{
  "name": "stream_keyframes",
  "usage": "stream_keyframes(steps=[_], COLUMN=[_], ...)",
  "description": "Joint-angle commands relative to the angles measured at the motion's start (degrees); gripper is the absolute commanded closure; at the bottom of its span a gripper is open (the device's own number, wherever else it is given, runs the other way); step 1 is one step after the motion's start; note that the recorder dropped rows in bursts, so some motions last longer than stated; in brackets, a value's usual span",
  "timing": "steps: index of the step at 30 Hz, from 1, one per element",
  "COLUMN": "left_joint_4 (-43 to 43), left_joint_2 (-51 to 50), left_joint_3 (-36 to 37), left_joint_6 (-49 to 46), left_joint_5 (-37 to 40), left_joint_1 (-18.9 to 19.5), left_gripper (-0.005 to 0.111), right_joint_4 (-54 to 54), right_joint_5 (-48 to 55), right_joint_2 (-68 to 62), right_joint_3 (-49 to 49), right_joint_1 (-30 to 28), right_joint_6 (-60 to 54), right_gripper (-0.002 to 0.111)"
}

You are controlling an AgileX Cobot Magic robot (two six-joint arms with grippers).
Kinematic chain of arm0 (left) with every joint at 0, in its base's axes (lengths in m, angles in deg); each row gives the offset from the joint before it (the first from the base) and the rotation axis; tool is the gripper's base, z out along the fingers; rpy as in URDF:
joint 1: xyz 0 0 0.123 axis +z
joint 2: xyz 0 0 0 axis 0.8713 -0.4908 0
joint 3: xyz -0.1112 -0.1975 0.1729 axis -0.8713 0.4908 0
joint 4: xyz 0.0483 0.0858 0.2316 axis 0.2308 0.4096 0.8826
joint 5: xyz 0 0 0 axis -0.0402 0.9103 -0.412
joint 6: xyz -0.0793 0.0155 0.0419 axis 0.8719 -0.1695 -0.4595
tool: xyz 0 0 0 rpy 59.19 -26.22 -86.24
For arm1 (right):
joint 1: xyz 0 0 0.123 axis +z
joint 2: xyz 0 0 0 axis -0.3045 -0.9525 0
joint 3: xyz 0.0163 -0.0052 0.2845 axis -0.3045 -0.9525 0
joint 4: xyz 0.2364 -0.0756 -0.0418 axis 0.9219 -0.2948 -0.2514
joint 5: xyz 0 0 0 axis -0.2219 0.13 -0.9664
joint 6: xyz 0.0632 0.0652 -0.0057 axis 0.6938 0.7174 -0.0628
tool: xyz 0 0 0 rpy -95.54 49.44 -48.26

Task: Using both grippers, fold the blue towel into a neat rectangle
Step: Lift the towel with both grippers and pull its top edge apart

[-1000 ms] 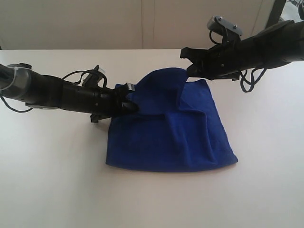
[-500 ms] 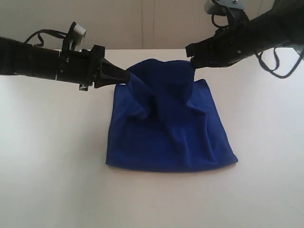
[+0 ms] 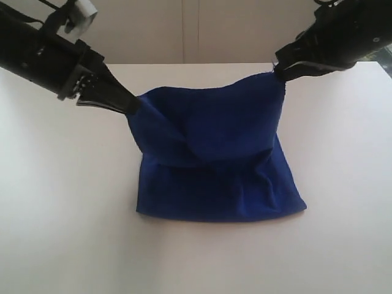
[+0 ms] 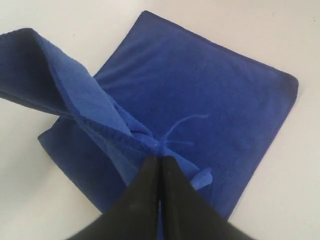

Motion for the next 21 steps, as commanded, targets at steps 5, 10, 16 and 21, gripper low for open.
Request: stream_keyframes(steps=[5,10,16,21], left_joint_4=[13.2,16.1,15.6,14.2], left_joint_2=[11.5,16.5,20.2,25.3], left_joint_3=[-0.2,-0.2,1.3,7.6], left_joint_6=[7.6,12.2,14.9,15.8], left_joint_5=[-3.3,-2.7,-1.2,0.4], left_joint_1=[-5.8,-11.4,-12.7,-12.7], left_gripper=[0.107,0.107,0.107,0.107], right_joint_4=[-1.1,-1.2,-1.2,-1.1], right_joint_5=[-5.0,-5.4,-1.5,2.8], right_joint_2=[10.2,19.0,27.7,36.6], right_joint_3=[-7.8,-12.7,-15.4,-18.4], right_joint_1=[-0.1,-0.1,-0.1,-0.1], right_joint_6=[3.6,4.6,5.2,6.7], right_gripper=[0.108,0.108,0.108,0.108])
